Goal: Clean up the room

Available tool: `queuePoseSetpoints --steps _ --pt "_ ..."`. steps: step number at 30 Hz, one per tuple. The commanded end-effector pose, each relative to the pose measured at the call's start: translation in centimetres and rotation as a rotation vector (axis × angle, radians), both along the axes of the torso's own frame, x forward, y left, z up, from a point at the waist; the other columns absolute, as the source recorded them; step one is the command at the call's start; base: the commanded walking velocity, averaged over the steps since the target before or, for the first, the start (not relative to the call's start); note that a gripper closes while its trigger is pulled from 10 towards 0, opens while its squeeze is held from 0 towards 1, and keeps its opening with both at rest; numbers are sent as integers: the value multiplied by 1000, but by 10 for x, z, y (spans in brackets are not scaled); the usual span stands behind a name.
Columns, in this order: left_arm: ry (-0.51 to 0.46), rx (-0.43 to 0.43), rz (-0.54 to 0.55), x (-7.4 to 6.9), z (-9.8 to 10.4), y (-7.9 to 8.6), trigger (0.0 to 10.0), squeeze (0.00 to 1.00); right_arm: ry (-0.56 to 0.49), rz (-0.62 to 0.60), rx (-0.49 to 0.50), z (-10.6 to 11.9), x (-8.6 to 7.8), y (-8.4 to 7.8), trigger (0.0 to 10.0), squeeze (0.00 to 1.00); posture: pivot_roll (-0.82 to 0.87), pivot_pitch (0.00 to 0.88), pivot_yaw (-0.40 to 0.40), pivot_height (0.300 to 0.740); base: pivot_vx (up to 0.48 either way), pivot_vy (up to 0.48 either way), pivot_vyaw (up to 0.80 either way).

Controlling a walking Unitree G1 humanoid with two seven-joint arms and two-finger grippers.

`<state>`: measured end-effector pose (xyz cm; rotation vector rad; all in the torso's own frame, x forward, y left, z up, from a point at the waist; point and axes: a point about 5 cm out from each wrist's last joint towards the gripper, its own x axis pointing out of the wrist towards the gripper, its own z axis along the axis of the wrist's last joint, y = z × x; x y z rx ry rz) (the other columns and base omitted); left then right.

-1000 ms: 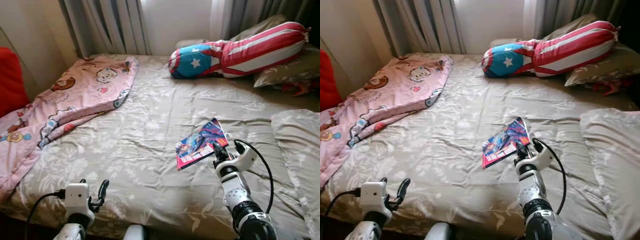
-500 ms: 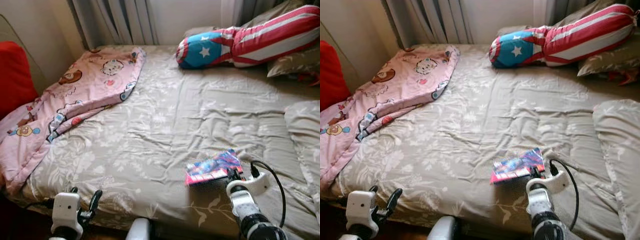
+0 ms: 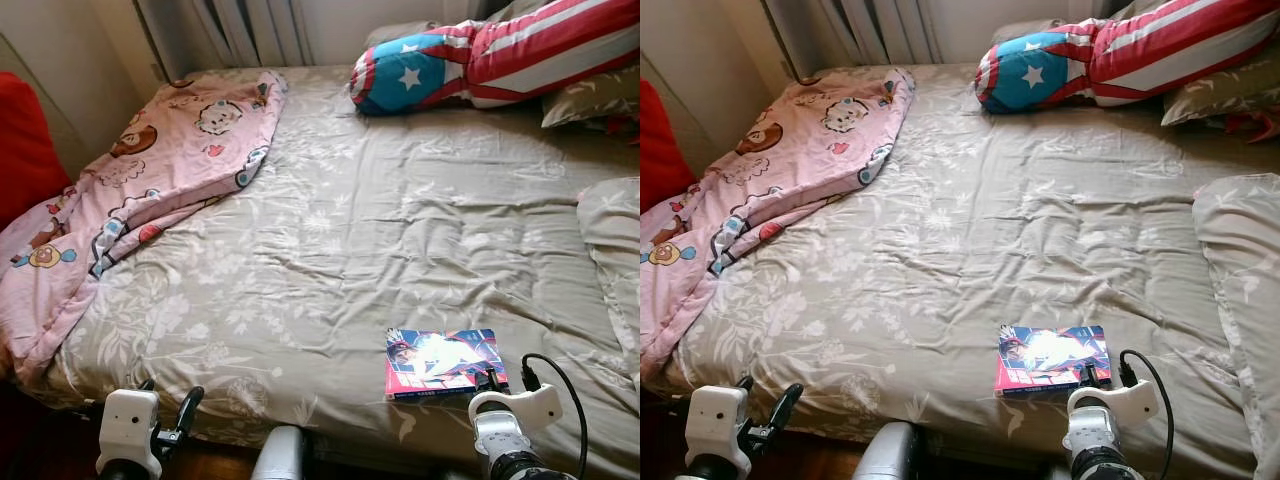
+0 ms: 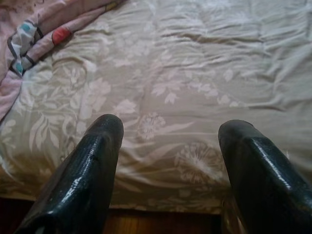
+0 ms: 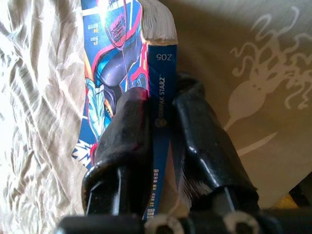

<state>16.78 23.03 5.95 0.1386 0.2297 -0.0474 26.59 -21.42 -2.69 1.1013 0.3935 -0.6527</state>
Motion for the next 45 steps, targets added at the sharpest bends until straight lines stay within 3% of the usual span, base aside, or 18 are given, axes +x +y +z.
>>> queuePoseSetpoints --steps 1,8,10,12,13,17,18,19,20,23,24,34,35,36,40,41,44,45 --pt "16 19 -5 -3 2 3 10000 0 12 -12 3 -1 -1 0 10000 0 263 180 118 648 0 0 0" --pt "24 19 -3 -3 1 2 10000 0 12 -15 -1 0 0 -2 10000 106 260 178 118 648 0 0 0" --pt "25 19 -1 -3 1 2 10000 0 12 -18 -1 0 0 -3 10000 678 260 178 118 648 0 0 0" --pt "26 18 0 -3 1 2 10000 0 14 -23 -1 0 -1 -4 10000 561 260 179 116 648 0 0 0" --pt "25 16 0 -2 1 1 10000 0 20 -29 -1 0 -1 -5 10000 0 259 179 116 648 0 0 0" --pt "25 14 -5 -1 1 -1 10000 0 28 -41 1 -1 -2 -7 10000 0 259 178 117 648 0 0 0" --pt "24 14 -5 -1 1 -1 10000 0 26 -43 2 0 -2 -8 10000 227 260 178 117 648 0 0 0" --pt "23 13 -5 -1 1 0 10000 0 25 -44 3 0 -2 -8 10000 227 260 177 118 648 0 0 0" --pt "23 14 -4 -1 1 0 10000 0 24 -44 1 0 -2 -8 10000 1000 258 177 118 648 0 0 0" --pt "24 13 -6 0 1 0 10000 0 35 -53 0 -1 -3 -9 10000 1000 252 177 119 648 0 0 0" --pt "23 11 -6 1 1 -1 10000 0 49 -60 4 -3 -6 -10 10000 0 251 177 121 648 0 0 0" --pt "13 4 -10 8 1 -4 10000 0 84 -91 8 -9 -16 -15 10000 0 246 172 120 648 0 0 0" --pt "12 3 -10 8 1 -4 10000 0 85 -92 8 -9 -16 -15 10000 184 246 172 120 648 0 0 0" --pt "12 1 -10 8 1 -4 10000 0 86 -91 7 -9 -16 -16 10000 1000 243 169 119 648 0 0 0" --pt "11 -5 -13 9 0 -6 10000 0 109 -104 9 -11 -19 -19 10000 1000 244 167 119 648 0 0 0" --pt "11 -5 -14 9 0 -6 10000 0 115 -99 8 -11 -20 -19 10000 337 245 163 117 648 0 0 0" --pt "12 -6 -15 9 0 -6 10000 0 117 -92 4 -11 -19 -19 10000 278 244 163 117 648 0 0 0" --pt "14 -5 -16 8 0 -6 10000 0 115 -87 2 -11 -19 -19 10000 0 243 164 118 648 0 0 0"
